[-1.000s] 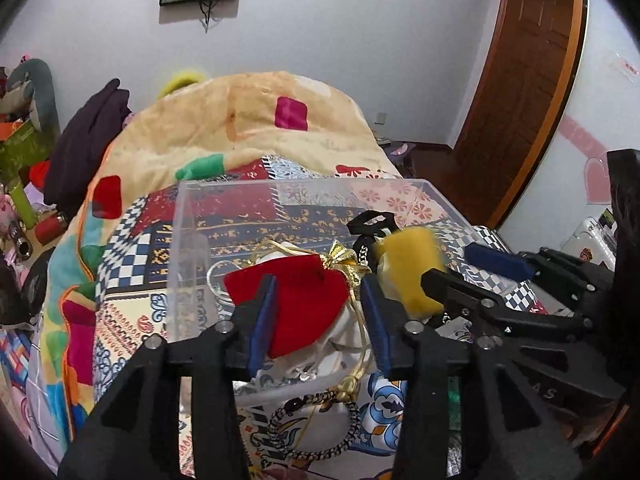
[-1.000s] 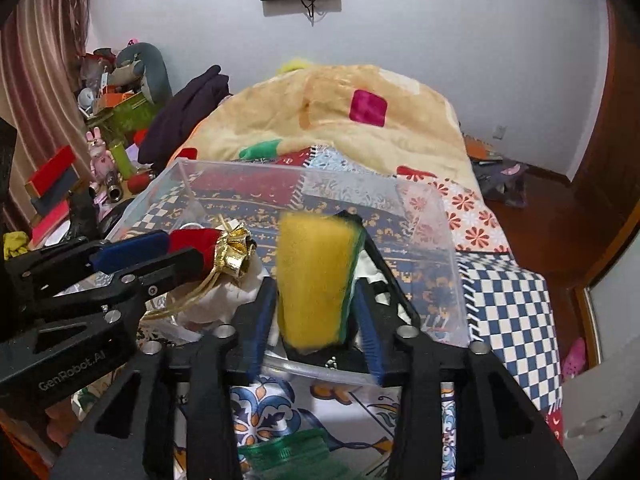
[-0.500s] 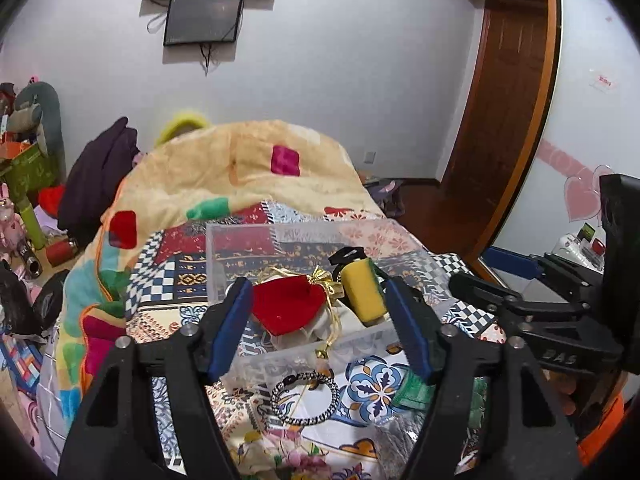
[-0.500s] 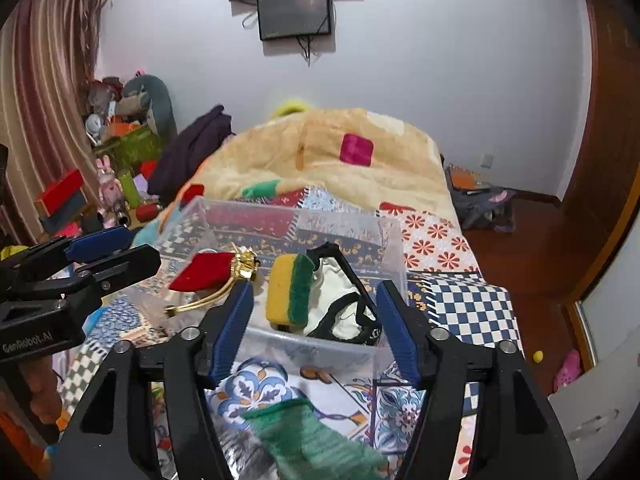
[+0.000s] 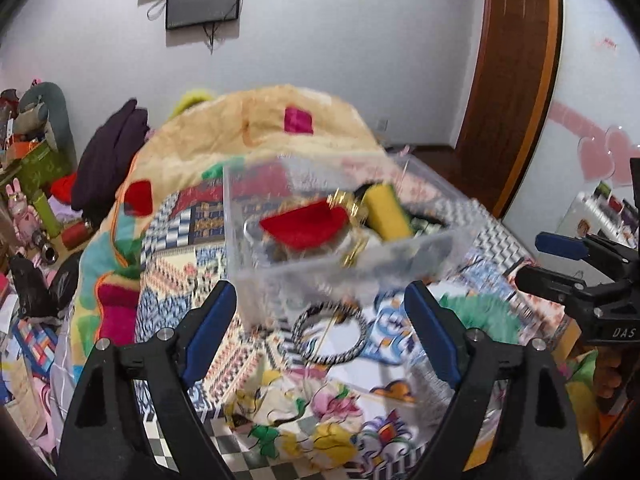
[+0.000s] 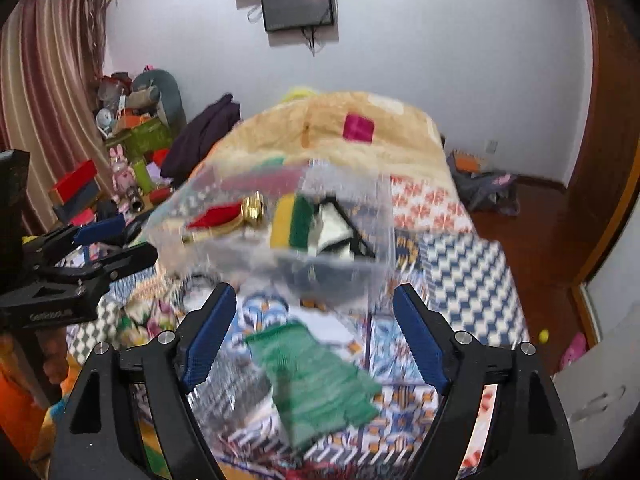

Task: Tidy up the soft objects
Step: 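Grasp the black beaded bracelet with the left gripper while the right grasps the green glove, then drop the bracelet and green glove into the box by opening both grippers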

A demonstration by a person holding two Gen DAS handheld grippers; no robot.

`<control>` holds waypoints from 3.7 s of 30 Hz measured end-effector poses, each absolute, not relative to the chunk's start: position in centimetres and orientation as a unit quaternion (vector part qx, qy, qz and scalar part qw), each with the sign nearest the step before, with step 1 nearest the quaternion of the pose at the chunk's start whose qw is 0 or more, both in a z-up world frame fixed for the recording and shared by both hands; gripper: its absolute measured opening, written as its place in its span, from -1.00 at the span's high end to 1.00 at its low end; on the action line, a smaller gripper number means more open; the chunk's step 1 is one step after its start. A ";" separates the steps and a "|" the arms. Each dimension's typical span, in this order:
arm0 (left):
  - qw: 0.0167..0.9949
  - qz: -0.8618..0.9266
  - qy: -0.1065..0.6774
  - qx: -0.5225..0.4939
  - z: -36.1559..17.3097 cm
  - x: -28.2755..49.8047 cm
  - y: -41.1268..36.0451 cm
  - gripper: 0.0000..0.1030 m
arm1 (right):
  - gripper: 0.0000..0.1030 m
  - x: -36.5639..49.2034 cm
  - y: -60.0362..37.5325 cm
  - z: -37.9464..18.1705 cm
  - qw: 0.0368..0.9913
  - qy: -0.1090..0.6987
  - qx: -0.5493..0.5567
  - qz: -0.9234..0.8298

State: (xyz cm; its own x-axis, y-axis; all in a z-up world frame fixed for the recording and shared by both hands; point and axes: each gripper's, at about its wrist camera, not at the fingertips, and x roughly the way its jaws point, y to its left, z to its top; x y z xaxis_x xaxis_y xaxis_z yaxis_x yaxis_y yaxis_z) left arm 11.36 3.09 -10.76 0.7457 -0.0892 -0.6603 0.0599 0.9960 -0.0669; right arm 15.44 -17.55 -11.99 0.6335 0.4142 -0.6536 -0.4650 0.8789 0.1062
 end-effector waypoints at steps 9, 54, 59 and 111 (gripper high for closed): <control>0.907 -0.036 0.419 0.003 -14.8 13.0 3.3 -0.16 | -0.51 16.1 -17.6 -16.6 0.875 0.407 -0.030 0.259; 0.950 -0.063 0.300 -0.064 -6.2 12.3 4.5 0.90 | 0.51 16.8 -17.3 -7.8 0.913 0.293 0.001 0.284; 0.944 -0.056 0.316 -0.071 -7.1 15.0 5.1 0.90 | 0.51 19.0 -15.9 -7.9 0.916 0.298 0.000 0.268; 0.940 -0.033 0.334 -0.056 -8.2 10.0 5.4 -0.50 | -0.61 14.9 -15.1 -9.1 0.912 0.315 -0.027 0.262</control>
